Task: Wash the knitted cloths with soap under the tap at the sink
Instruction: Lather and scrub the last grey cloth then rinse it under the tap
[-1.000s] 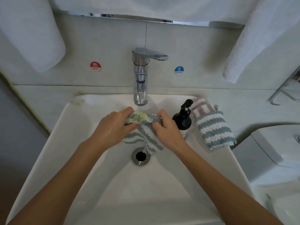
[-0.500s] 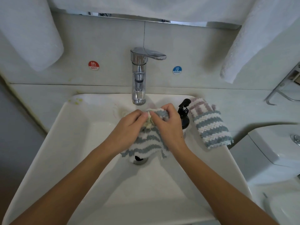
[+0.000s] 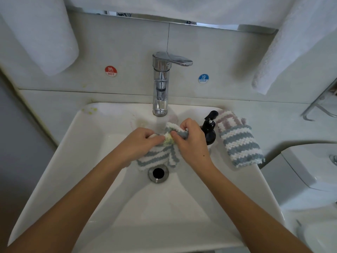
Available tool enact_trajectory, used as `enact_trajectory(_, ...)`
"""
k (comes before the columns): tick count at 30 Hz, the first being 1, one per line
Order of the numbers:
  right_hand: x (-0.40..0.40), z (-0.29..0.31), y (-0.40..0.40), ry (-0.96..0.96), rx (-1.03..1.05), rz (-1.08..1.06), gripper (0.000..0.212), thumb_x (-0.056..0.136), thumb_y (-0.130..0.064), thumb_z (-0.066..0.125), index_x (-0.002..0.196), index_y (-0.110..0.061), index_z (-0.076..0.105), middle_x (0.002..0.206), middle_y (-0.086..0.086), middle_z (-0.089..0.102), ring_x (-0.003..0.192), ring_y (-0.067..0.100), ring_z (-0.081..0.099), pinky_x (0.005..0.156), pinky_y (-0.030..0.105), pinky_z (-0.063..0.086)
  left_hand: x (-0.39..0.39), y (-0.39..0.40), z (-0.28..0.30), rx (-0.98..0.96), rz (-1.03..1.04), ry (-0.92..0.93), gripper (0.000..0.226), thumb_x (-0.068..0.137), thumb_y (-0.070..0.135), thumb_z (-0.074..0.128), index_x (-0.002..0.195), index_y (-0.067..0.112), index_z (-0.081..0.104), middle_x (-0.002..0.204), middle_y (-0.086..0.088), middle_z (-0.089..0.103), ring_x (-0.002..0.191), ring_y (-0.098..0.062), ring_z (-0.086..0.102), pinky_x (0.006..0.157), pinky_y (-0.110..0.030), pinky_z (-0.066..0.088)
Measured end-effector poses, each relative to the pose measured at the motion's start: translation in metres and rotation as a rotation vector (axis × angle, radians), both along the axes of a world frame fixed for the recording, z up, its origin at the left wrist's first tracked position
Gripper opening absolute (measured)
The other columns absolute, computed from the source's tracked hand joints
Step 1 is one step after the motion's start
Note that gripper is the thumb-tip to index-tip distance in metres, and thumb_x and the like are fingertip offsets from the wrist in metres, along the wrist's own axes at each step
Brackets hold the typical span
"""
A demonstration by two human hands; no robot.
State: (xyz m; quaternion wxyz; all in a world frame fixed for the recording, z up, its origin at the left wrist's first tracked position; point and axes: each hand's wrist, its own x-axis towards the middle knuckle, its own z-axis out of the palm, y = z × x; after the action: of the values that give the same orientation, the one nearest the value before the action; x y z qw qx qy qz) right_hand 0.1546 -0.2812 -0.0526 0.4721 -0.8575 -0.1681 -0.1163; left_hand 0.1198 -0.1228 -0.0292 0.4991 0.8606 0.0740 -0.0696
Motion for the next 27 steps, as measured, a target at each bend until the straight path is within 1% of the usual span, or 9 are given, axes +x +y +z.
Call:
enact_trajectory(3, 0.000, -0.002, 0.000, 0.087, -0.029, 0.047, 0.031, 0.090, -0.016, 0.066, 0.076, -0.021, 0.038, 0.076, -0.002, 0.045, 0.066, 0.015, 0.040, 0.060, 0.031, 0.035, 0.000, -0.001, 0.000, -0.051, -0.016, 0.018, 0.035, 0.095, 0.034, 0.056, 0.066, 0.018, 0.046, 0.063, 0.005, 0.041, 0.057, -0.009, 0.040, 0.053, -0.020, 0.031)
enact_trajectory(6, -0.002, 0.001, -0.002, 0.165, -0.097, 0.119, 0.031, 0.093, -0.022, 0.062, 0.077, -0.023, 0.036, 0.069, -0.004, 0.047, 0.060, 0.012, 0.041, 0.056, 0.031, 0.036, 0.000, 0.002, 0.000, -0.116, -0.013, 0.045, 0.028, 0.096, 0.034, 0.055, 0.077, 0.016, 0.048, 0.075, -0.001, 0.048, 0.070, -0.014, 0.048, 0.065, -0.026, 0.036)
enact_trajectory(10, -0.004, 0.007, -0.003, 0.116, -0.087, 0.132, 0.036, 0.093, -0.020, 0.061, 0.072, -0.027, 0.032, 0.066, -0.007, 0.042, 0.058, 0.009, 0.036, 0.055, 0.029, 0.031, -0.002, -0.005, 0.001, -0.172, 0.033, -0.071, 0.023, 0.095, 0.029, 0.056, 0.088, 0.007, 0.055, 0.077, -0.003, 0.056, 0.065, -0.009, 0.054, 0.062, -0.024, 0.042)
enact_trajectory(14, -0.011, 0.012, 0.006, -0.039, 0.097, 0.036, 0.036, 0.090, -0.013, 0.057, 0.068, -0.025, 0.031, 0.062, -0.010, 0.036, 0.059, 0.007, 0.033, 0.055, 0.026, 0.028, -0.007, -0.029, -0.001, -0.241, 0.149, -0.288, 0.026, 0.096, 0.020, 0.053, 0.073, 0.006, 0.052, 0.065, 0.000, 0.050, 0.059, -0.008, 0.046, 0.062, -0.026, 0.039)
enact_trajectory(16, -0.015, 0.016, 0.015, 0.002, 0.272, -0.013, 0.038, 0.092, -0.012, 0.054, 0.065, -0.024, 0.031, 0.055, -0.013, 0.035, 0.054, 0.005, 0.031, 0.053, 0.025, 0.029, -0.014, -0.050, 0.000, -0.348, 0.230, -0.367, 0.034, 0.099, 0.023, 0.047, 0.076, 0.000, 0.056, 0.065, -0.007, 0.055, 0.060, -0.013, 0.051, 0.062, -0.028, 0.044)
enact_trajectory(18, -0.019, 0.017, 0.026, 0.057, 0.391, -0.057, 0.042, 0.095, -0.015, 0.055, 0.062, -0.022, 0.030, 0.049, -0.014, 0.033, 0.050, 0.004, 0.029, 0.050, 0.023, 0.028, -0.016, -0.067, 0.001, -0.410, 0.366, -0.417, 0.041, 0.102, 0.027, 0.043, 0.073, 0.005, 0.062, 0.062, -0.004, 0.062, 0.058, -0.011, 0.059, 0.056, -0.023, 0.048)
enact_trajectory(20, -0.025, 0.014, 0.035, 0.094, 0.422, -0.048, 0.042, 0.095, -0.021, 0.057, 0.061, -0.020, 0.033, 0.050, -0.013, 0.032, 0.050, 0.005, 0.030, 0.048, 0.028, 0.029, -0.007, -0.065, 0.000, -0.411, 0.490, -0.407, 0.046, 0.102, 0.026, 0.044, 0.059, 0.013, 0.053, 0.050, 0.004, 0.056, 0.049, -0.006, 0.054, 0.049, -0.022, 0.044)
enact_trajectory(23, -0.031, 0.012, 0.043, 0.129, 0.364, 0.042, 0.040, 0.096, -0.021, 0.056, 0.060, -0.018, 0.038, 0.052, -0.005, 0.034, 0.050, 0.008, 0.033, 0.047, 0.031, 0.031, 0.007, -0.047, -0.008, -0.413, 0.529, -0.361, 0.047, 0.101, 0.021, 0.044, 0.055, 0.015, 0.042, 0.046, 0.005, 0.047, 0.049, -0.013, 0.045, 0.056, -0.030, 0.037)
enact_trajectory(27, -0.011, 0.011, 0.045, 0.258, 0.444, -0.030, 0.045, 0.099, -0.020, 0.052, 0.057, -0.020, 0.034, 0.048, -0.012, 0.030, 0.049, 0.005, 0.028, 0.050, 0.024, 0.028, -0.009, -0.058, -0.016, -0.281, 0.473, -0.448, 0.041, 0.101, 0.024, 0.044, 0.066, 0.010, 0.060, 0.059, -0.003, 0.061, 0.055, -0.011, 0.056, 0.052, -0.026, 0.045)
